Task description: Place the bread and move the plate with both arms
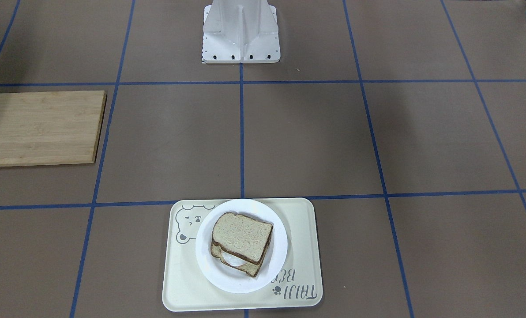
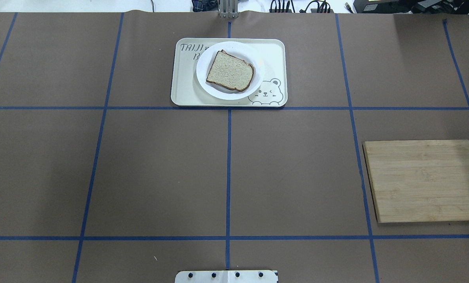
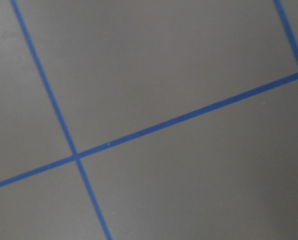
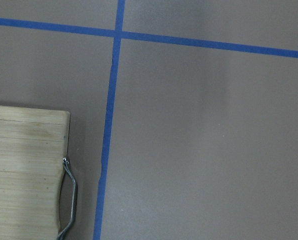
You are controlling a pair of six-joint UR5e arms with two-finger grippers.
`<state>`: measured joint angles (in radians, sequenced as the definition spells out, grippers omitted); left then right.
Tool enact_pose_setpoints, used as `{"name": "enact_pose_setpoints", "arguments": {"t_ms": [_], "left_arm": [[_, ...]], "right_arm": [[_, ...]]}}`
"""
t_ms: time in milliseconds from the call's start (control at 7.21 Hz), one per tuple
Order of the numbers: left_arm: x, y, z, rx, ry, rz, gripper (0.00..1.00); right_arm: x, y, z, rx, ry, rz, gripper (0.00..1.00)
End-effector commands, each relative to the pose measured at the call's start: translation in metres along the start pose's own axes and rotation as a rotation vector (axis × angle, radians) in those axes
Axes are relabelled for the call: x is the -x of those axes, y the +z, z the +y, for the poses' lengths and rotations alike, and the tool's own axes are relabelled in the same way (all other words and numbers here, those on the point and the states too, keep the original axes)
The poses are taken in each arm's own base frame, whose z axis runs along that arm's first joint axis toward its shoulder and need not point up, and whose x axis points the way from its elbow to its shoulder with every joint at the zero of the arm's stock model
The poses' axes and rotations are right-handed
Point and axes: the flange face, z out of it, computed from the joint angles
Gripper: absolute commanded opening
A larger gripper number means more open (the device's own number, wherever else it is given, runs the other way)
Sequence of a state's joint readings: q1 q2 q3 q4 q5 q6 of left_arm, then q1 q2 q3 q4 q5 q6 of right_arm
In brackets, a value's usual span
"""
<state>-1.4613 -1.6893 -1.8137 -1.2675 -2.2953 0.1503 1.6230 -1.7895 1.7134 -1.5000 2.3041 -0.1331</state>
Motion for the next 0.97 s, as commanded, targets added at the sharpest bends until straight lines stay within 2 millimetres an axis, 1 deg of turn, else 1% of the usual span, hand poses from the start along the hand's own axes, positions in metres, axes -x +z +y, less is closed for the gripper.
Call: {"name": "enact_pose_setpoints", "arguments": {"t_ms": [0,139,277,416,555,694,832], "left_arm": [[0.051,0.006,0.051,-0.029,-0.077,0.013,0.99],[0.072,0.008,0.073,-0.032,-0.13,0.021,0.99],[0.07,0.004,0.073,-0.036,-0.127,0.011,0.99],[0.075,0.01,0.076,-0.023,-0.138,0.011,0.99],[0.077,0.018,0.093,-0.01,-0.146,0.014,0.99],[0.067,0.01,0.094,-0.036,-0.113,0.008,0.99],[0.068,0.011,0.095,-0.035,-0.112,0.009,0.99]], "right_arm": [[0.002,-0.002,-0.003,-0.004,-0.002,-0.002,1.0],[0.002,-0.003,-0.003,-0.005,0.006,-0.001,1.0],[0.002,-0.004,-0.005,-0.009,0.043,0.006,1.0],[0.004,-0.006,-0.006,-0.015,0.04,0.006,1.0],[0.005,-0.006,-0.006,-0.015,0.041,0.002,1.0],[0.005,-0.006,-0.006,-0.014,0.04,0.002,1.0],[0.005,-0.006,-0.006,-0.016,0.041,-0.001,1.0]]}}
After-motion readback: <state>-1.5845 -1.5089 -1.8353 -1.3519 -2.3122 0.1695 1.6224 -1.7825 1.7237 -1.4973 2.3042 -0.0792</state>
